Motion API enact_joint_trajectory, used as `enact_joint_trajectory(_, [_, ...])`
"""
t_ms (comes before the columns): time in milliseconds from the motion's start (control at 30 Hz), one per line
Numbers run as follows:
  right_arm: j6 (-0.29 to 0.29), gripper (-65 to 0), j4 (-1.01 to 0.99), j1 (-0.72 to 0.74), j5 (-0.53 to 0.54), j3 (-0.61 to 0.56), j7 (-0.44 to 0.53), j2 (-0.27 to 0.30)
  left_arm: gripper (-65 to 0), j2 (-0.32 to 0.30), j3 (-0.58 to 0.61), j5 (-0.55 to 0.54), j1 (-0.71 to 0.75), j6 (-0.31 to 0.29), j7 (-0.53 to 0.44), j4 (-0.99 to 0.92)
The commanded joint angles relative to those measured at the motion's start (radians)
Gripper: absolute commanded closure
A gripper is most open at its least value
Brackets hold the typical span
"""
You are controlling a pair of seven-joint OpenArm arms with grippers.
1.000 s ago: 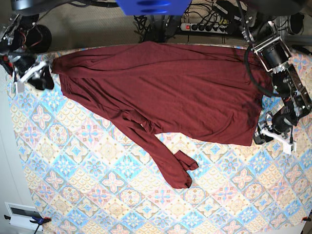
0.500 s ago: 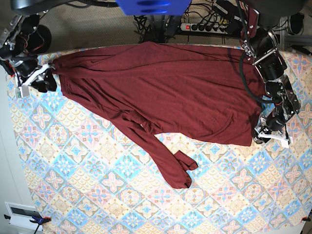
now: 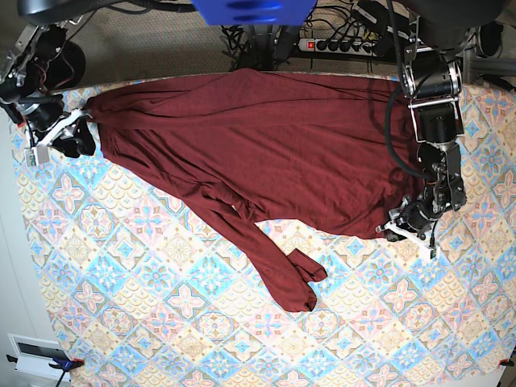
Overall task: Layout the t-shirt on the table in an organized manner, then fold the t-shirt properly
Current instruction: 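Release the left gripper and move it along the shirt side to the hem, then move the right gripper along the shirt side and grasp the hem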
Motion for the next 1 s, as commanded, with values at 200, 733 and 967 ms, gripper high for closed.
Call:
enact_joint_trajectory(200, [0.003, -23.5, 0.015, 0.109, -0.081, -0.206, 0.032, 0.072, -0.5, -0.015, -0.147, 0.003, 0.050, 0.003, 0.021, 0.186])
enact_joint_trajectory(733, [0.003, -23.6, -0.070, 0.453, -0.478, -0.624, 0.111, 0.072, 0.0, -0.041, -0.385, 0.001, 0.096, 0.002, 0.189, 0.460])
enact_joint_trajectory(967, [0.003, -23.5, -0.306, 0.520, -0.481, -0.763, 0.210, 0.072, 0.0, -0.040, -0.385, 0.001, 0.118, 0.002, 0.189, 0.465])
